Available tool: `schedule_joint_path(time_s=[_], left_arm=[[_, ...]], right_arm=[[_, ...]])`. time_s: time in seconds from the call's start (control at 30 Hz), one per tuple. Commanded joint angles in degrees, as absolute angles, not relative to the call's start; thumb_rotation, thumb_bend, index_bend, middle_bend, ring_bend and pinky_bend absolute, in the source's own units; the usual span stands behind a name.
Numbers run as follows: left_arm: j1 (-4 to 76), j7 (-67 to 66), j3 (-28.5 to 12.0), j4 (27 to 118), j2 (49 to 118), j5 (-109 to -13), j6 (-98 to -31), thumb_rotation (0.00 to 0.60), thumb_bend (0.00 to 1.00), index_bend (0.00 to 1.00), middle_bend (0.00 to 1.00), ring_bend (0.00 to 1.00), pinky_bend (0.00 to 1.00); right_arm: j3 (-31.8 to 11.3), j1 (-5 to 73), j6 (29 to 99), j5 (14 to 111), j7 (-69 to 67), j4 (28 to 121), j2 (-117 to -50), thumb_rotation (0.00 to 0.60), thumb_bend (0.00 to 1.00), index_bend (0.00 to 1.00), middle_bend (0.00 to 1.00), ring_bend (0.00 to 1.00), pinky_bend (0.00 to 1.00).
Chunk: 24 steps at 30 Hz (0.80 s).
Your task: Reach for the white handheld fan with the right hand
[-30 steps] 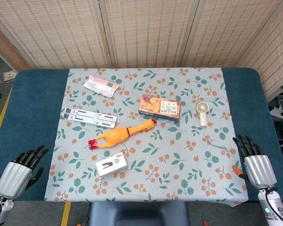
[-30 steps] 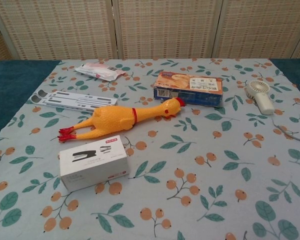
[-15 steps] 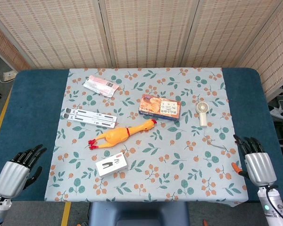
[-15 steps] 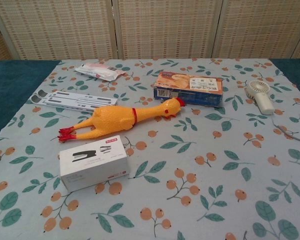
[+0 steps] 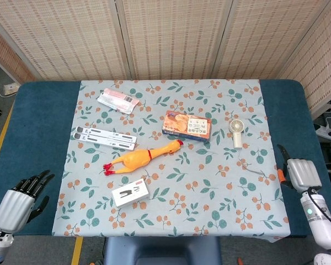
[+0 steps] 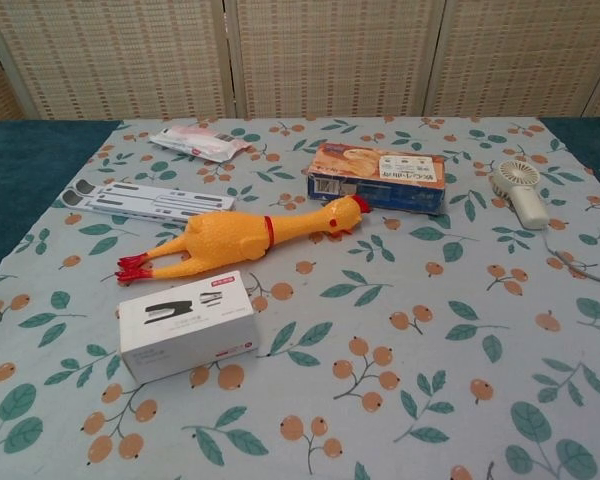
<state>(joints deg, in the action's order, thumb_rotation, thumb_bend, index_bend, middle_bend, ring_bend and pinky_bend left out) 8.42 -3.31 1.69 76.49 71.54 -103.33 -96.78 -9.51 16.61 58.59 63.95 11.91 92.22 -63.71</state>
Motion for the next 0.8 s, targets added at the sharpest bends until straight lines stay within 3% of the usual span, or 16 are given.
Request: schedule_joint_path(time_s=[0.03,0.33,0.8], left_arm=[[8.5,-3.4,1.6,76.6,71.5,-103.3,-96.6,0.6,0.44,0.17,0.14,0.27,0.44],[8.4,-3.5,1.8,76.6,71.4,-103.6,-96.7,0.6,0.44,0.17,0.14,0.27,0.44],[8.4,-2.7,1.9,76.3,71.3,-104.0,-97.2,0.6,0.44,0.17,0.14,0.27,0.44]], right_arm=[[-11.6,23.7,49.5,51.4,17.9,92.1,-62.7,0.6,0.59,0.0,0.66,0.51,0.45],[-10.2,32.3,42.4,37.0,22.9,88.1,-66.6,0.6,0.68,0.0,0.67,0.52,0.45],[-7.6,38.6,42.8,29.9,24.4,84.5,-72.3,0.6,0.68,0.0,0.7,0.54,0.46]])
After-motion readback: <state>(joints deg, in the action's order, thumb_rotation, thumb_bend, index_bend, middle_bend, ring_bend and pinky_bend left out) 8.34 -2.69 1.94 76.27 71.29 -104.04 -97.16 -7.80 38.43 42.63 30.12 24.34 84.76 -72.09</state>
